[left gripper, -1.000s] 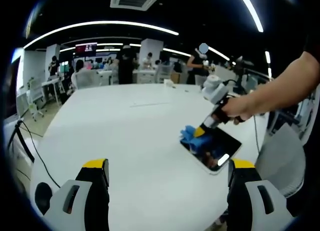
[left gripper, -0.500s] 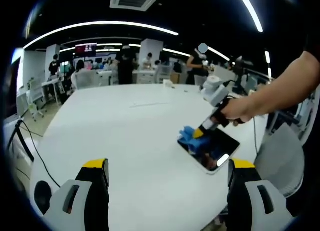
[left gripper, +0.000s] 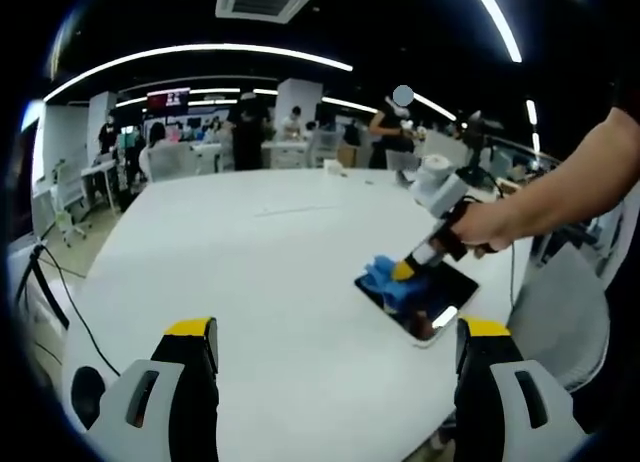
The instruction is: Wipe the mirror surface with the cleaning cloth until all visible marks leave the cleaned area.
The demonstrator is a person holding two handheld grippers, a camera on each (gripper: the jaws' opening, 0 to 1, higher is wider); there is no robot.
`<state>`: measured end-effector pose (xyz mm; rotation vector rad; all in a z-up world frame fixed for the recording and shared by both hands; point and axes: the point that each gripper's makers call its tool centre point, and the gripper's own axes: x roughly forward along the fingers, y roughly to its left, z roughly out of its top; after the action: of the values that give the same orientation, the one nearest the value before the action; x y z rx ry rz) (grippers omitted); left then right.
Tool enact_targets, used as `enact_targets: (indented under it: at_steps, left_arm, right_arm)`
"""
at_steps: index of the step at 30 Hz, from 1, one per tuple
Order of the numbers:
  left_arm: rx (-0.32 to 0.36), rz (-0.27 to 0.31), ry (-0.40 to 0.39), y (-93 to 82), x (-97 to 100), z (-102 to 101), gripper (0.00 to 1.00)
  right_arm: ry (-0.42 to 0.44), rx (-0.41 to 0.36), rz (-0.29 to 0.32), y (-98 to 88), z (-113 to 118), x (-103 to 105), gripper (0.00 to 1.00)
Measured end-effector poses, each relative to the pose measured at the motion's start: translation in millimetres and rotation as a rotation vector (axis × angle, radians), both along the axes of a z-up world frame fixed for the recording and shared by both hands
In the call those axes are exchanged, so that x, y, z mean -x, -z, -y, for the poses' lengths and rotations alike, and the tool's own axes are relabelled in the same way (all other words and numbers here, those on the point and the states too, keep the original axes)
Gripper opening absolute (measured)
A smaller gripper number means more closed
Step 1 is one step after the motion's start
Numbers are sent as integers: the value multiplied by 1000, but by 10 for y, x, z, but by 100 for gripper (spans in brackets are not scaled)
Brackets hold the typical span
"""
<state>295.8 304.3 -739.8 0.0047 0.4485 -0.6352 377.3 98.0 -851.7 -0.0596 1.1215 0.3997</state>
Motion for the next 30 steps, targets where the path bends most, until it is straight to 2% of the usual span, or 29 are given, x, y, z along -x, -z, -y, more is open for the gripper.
enact_targets:
  at_steps: [11, 16, 21, 25, 30]
  left_arm:
    - [3, 15, -11, -6, -12, 19, 100]
    - [2, 18, -52, 10, -51, -4, 100]
    - [-12, 17, -102, 46, -148, -109, 100]
    - [-32, 11, -88, 25, -134, -40, 100]
    - [-15, 22, -95, -5, -140, 52, 100]
  right_arm:
    - [8, -11, 15, 6, 5, 88, 0]
    - [7, -27, 14, 2, -2, 188, 1]
    - [-4, -31, 30, 0, -11, 184, 0]
    - [-11, -44, 27, 7, -2, 230, 0]
    - [-47, -35, 23, 11, -23, 325, 0]
